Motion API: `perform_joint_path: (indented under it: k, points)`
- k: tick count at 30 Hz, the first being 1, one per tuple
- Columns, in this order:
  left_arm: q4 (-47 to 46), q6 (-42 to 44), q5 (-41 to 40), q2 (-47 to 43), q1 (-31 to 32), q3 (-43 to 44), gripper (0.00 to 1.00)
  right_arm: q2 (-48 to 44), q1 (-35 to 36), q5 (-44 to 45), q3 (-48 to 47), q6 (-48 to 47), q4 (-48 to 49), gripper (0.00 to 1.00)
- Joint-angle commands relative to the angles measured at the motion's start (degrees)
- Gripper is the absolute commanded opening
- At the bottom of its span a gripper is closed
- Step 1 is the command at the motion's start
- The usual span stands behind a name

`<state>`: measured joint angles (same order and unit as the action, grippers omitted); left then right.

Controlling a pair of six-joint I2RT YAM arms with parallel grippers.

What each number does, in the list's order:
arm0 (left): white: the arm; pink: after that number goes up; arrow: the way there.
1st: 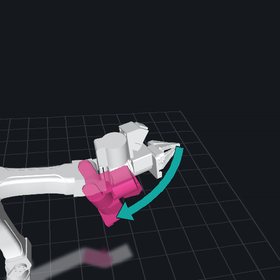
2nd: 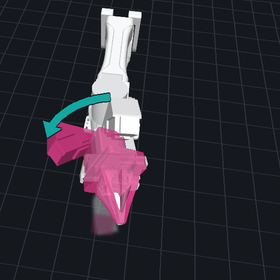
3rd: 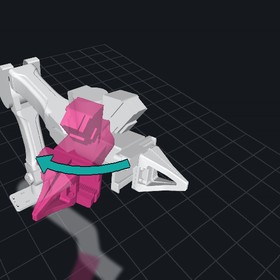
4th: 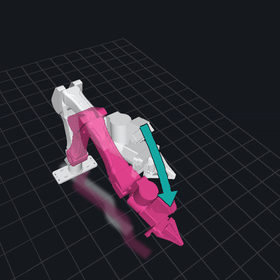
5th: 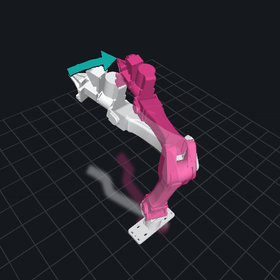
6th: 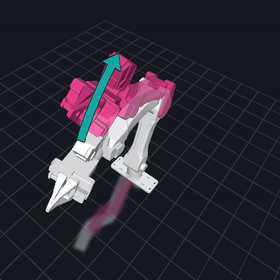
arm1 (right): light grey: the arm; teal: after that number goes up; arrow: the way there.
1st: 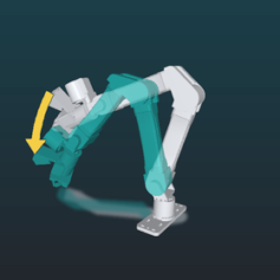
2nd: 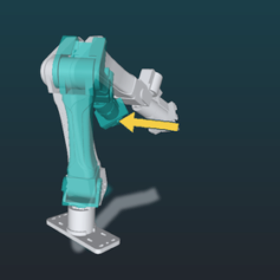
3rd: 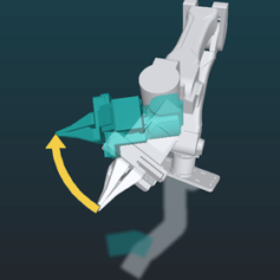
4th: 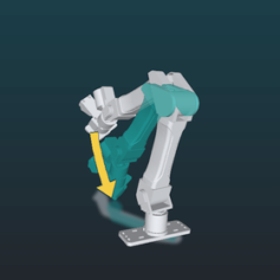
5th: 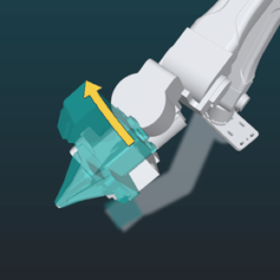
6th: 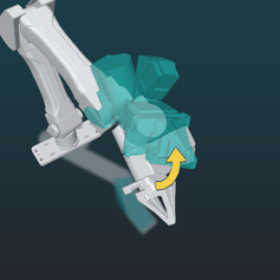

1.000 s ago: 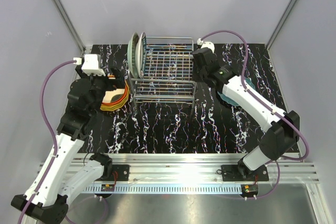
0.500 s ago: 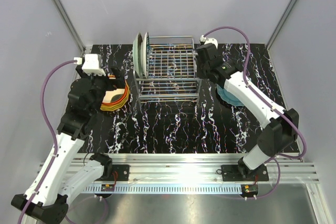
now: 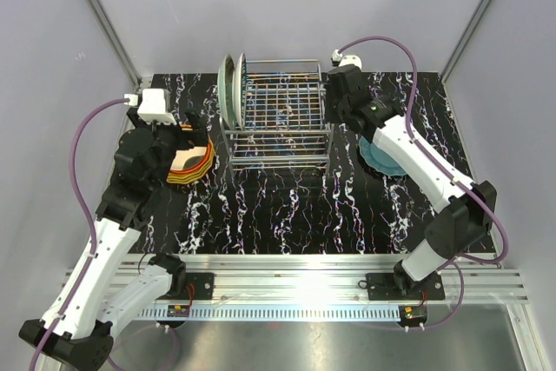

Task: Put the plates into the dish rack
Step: Move the dish rack

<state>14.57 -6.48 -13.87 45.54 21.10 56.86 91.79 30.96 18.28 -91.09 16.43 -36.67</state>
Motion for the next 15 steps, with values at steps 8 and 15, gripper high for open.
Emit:
perform_joint_path:
  k: [8, 15]
  points:
    - [-0.9, 0.1, 0.1, 0.1, -0.1, 1.9, 0.99, -4.2, -0.4, -0.9, -3.7, -0.3, -0.1, 0.45]
    - [-1.0, 0.4, -1.0, -0.9, 0.0, 1.9, 0.99, -13.9, -0.5, 4.8, -0.2, 1.8, -0.9, 0.50]
